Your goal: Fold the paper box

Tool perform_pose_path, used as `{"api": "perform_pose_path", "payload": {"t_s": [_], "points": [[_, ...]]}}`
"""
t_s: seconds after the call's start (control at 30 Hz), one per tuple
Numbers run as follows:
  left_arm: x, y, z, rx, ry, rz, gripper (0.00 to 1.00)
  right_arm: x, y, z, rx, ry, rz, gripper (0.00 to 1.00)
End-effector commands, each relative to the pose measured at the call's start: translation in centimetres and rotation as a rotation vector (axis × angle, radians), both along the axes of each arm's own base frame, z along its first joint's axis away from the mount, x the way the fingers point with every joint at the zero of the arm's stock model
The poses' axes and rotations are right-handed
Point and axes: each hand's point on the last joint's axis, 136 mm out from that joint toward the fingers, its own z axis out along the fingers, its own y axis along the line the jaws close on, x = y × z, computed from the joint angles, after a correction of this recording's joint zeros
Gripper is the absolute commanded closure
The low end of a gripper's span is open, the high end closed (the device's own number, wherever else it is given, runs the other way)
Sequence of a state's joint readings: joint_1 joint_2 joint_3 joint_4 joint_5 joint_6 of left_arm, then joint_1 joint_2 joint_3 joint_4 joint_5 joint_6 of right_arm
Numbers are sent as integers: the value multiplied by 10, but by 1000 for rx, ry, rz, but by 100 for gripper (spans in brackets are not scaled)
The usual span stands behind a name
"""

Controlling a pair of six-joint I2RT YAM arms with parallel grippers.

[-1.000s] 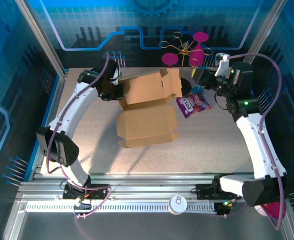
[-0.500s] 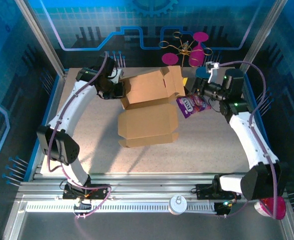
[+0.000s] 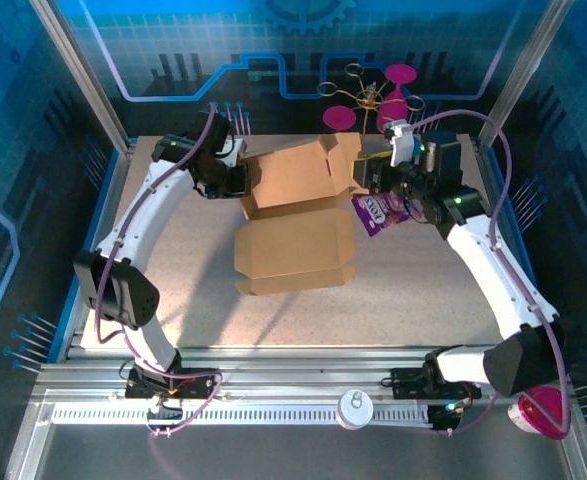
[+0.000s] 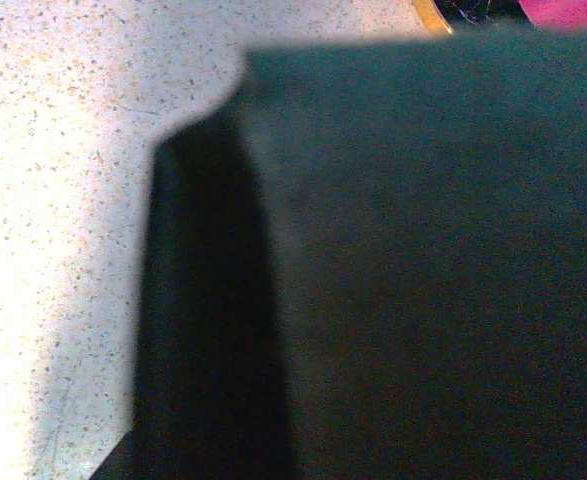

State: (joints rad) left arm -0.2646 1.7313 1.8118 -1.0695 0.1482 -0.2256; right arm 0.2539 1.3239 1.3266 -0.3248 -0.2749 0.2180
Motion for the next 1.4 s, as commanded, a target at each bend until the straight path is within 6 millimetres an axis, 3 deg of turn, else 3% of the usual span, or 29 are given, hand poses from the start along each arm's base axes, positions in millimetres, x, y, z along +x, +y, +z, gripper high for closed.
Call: {"api": "perform_pose_path", "payload": {"t_s": [0.0,0.2,0.27,0.4,0.47,0.53,0.77,0.93,0.97,1.07,1.13,1.2,1.27,1.37], "points": [[-2,-1,9,-12,-7,-23,100,7,-2,4,-135,-39,-25,50],[-2,-1,8,-15,-7,-13,100,11,15,-1,-222,-48,-25,66],[-1,0,8,-16,-4,-4,100,13,13,-6,-297,-41,-77,78],[-2,2,5,-14,17,27,100,14,1,11,-499,-136,-284,100],[-2,1,4,-26,26,42,100,12,4,23,-611,-193,-374,100],[-2,-1,3,-40,29,57,100,9,17,31,-690,-252,-431,100],[-2,-5,2,-50,37,87,100,-16,107,41,-826,-468,-391,100],[-3,-6,1,-49,38,89,100,-12,137,51,-967,-603,-471,100],[-4,-5,1,-45,38,87,100,-11,137,57,-960,-617,-486,99],[-6,-3,-1,-32,42,82,100,-20,141,73,-853,-594,-403,75],[-7,0,-2,-29,41,79,100,-40,153,79,-683,-514,-157,54],[-6,-1,-1,-45,28,67,100,-76,172,81,-452,-375,220,34],[-5,-4,-1,-67,14,41,100,-112,181,97,-232,-257,503,27],[-4,-7,-4,-93,5,10,100,-145,177,120,-60,-143,699,23]]}}
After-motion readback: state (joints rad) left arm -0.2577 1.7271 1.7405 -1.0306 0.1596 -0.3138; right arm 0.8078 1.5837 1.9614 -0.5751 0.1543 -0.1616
